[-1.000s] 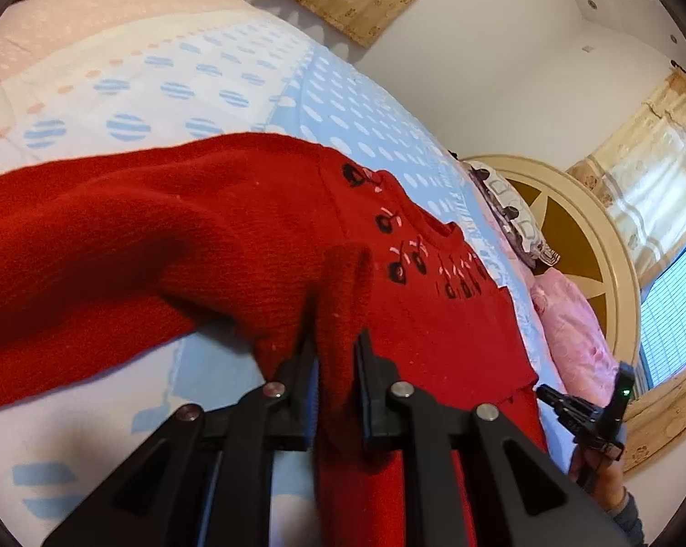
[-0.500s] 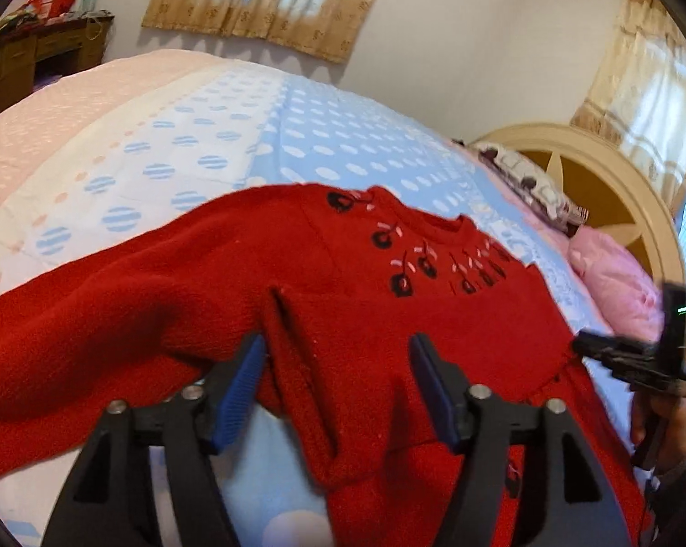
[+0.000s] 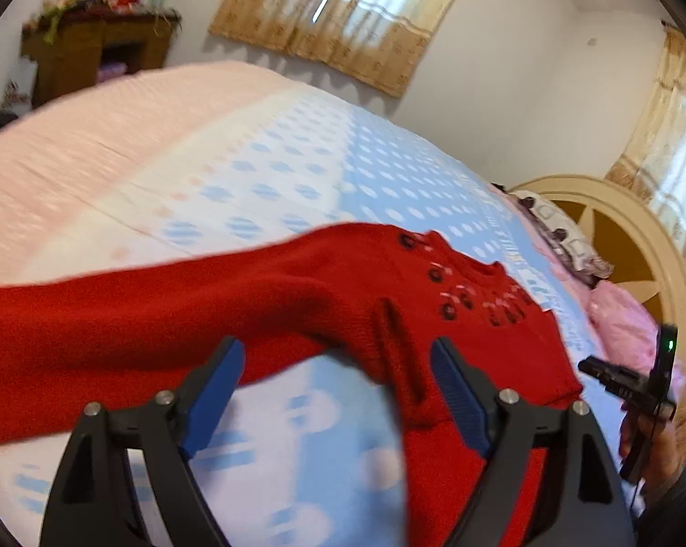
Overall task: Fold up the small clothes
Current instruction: 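Open the left gripper and move it to the other sleeve cuff, then close the left gripper on the sleeve cuff, then lift and carry the held sleeve across the cardigan body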
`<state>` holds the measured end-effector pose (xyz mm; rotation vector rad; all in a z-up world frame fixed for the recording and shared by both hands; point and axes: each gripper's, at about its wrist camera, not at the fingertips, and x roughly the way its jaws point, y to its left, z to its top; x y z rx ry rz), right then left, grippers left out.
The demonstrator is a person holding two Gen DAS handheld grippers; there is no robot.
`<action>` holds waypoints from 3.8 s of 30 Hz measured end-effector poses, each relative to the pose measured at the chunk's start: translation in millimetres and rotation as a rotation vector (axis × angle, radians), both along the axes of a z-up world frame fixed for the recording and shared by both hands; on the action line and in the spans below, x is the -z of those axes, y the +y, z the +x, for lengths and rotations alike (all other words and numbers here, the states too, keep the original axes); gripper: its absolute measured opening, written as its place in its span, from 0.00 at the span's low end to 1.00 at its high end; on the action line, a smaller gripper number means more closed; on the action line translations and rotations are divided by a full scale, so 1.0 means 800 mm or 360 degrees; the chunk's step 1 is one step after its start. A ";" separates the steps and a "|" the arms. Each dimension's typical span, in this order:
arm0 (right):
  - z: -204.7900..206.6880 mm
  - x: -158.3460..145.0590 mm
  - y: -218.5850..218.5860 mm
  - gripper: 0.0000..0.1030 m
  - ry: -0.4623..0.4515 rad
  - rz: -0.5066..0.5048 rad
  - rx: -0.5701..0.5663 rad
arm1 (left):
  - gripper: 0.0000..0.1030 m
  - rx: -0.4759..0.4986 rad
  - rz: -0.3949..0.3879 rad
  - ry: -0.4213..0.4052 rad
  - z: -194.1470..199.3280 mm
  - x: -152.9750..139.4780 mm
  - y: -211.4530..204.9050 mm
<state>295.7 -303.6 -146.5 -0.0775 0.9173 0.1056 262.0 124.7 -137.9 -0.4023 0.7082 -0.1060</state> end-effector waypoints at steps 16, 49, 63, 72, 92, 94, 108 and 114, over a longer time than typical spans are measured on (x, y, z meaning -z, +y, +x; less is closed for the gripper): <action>0.004 0.048 -0.049 0.58 0.0078 -0.0003 0.0188 | 0.85 -0.0684 0.0390 0.0303 -0.100 0.014 0.218; -0.033 0.007 -0.057 0.63 -0.0263 0.0031 0.0229 | 0.12 -0.0712 0.0129 0.0338 -0.083 -0.008 0.252; -0.042 -0.003 -0.061 0.63 -0.0346 0.0070 0.0240 | 0.12 -0.0640 -0.0003 0.0102 -0.051 -0.108 0.242; -0.047 -0.010 -0.065 0.63 -0.0398 0.0109 0.0230 | 0.12 -0.0412 -0.0062 -0.0056 -0.023 -0.172 0.156; -0.072 -0.037 -0.097 0.65 -0.0535 0.0308 0.0333 | 0.11 -0.0004 0.0026 -0.0187 0.042 -0.246 -0.042; -0.073 -0.038 -0.099 0.65 -0.0542 0.0323 0.0345 | 0.11 0.0027 0.0029 -0.0192 0.045 -0.248 -0.057; -0.077 -0.038 -0.112 0.65 -0.0549 0.0369 0.0441 | 0.11 0.0270 -0.0008 -0.0154 0.081 -0.254 -0.189; -0.078 -0.036 -0.134 0.65 -0.0553 0.0438 0.0567 | 0.11 0.0387 -0.0014 -0.0111 0.094 -0.234 -0.244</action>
